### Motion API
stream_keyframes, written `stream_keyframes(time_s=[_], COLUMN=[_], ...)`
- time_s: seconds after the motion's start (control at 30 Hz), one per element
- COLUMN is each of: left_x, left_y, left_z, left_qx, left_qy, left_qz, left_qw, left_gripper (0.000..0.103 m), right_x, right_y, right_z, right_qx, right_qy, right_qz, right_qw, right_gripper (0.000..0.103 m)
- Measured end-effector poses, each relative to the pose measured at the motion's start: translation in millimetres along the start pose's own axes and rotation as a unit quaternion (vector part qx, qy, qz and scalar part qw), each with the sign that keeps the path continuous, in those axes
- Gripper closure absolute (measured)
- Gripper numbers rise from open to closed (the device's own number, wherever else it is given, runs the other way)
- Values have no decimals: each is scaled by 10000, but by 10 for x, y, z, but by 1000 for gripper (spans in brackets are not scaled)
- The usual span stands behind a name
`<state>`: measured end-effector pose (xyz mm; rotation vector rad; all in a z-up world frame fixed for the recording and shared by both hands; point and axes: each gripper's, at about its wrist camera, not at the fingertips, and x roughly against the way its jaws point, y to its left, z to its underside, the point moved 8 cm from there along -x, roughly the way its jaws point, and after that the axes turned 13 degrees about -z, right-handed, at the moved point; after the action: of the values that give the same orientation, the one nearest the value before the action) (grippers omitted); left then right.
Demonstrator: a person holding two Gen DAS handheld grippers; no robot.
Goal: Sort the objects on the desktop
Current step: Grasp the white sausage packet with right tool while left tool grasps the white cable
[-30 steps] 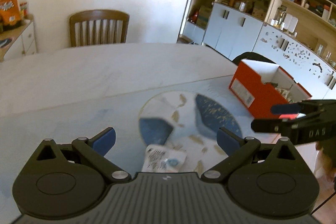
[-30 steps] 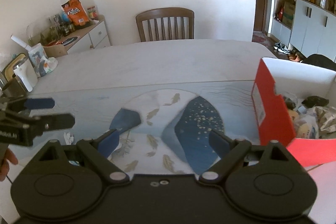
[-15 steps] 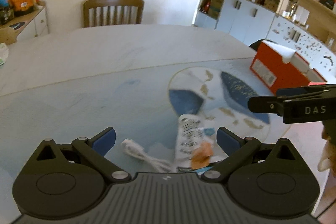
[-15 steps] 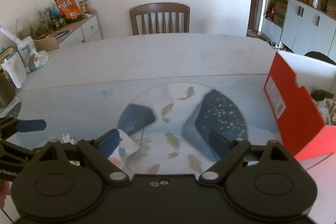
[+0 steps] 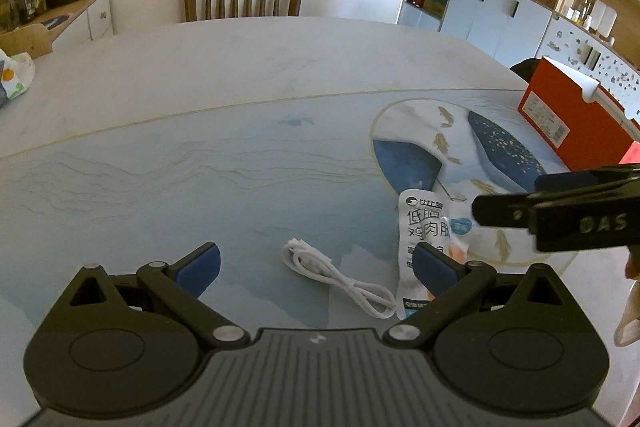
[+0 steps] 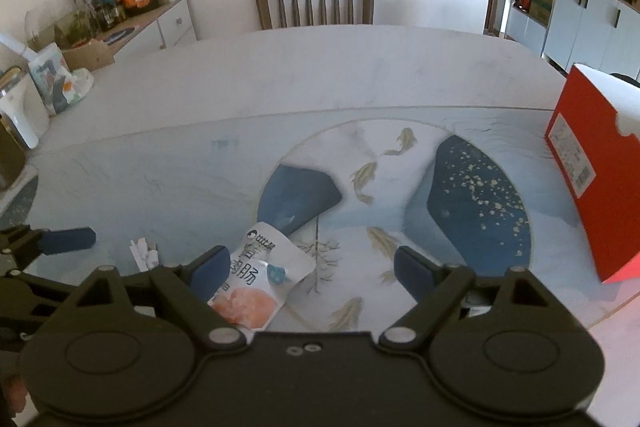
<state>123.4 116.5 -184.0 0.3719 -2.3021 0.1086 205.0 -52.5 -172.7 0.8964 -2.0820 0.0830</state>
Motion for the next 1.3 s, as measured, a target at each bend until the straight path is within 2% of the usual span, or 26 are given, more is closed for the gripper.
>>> stream_keyframes(time_s=[0.27, 0.57, 0.7, 0.73, 0.9, 1.0, 1.17, 1.27, 1.3], left_x=[-51, -94, -112, -118, -143, -158, -133, -123, -126], left_y=[53, 19, -54, -72, -156, -199, -303, -344, -349], left_z=[37, 80, 86, 87, 84, 99, 136, 132, 125], left_qx=[-63, -269, -394, -400, -472, -488, -670, -814, -826], left_qy=[4, -3, -19, -14, 6, 63, 48, -38, -45], left_qz=[-50, -121, -84, -63, 19, 98, 88, -2, 2], left_qw=[10000, 9996, 9992, 9992, 9989, 9987, 9977, 9967, 9966], left_gripper=[1, 1, 1, 1, 5, 13, 16, 33, 35], right_x=[-249, -399, -396, -392, -358, -315, -256, -226, -215], right_y=[78, 110, 144, 141, 22, -99, -250, -303, -317], right_z=[66, 111, 111, 101, 75, 73, 72, 84, 86], right_qx=[-159, -247, -167, -148, -221, -306, -432, -496, -514], right_qy=[314, 592, 619, 621, 631, 608, 582, 574, 568], right_qz=[-25, -36, -130, -143, -145, -80, -28, -16, -9], right_qw=[9994, 9979, 9979, 9979, 9977, 9977, 9974, 9971, 9971], right_gripper=[16, 27, 45, 53, 60, 60, 60, 61, 61])
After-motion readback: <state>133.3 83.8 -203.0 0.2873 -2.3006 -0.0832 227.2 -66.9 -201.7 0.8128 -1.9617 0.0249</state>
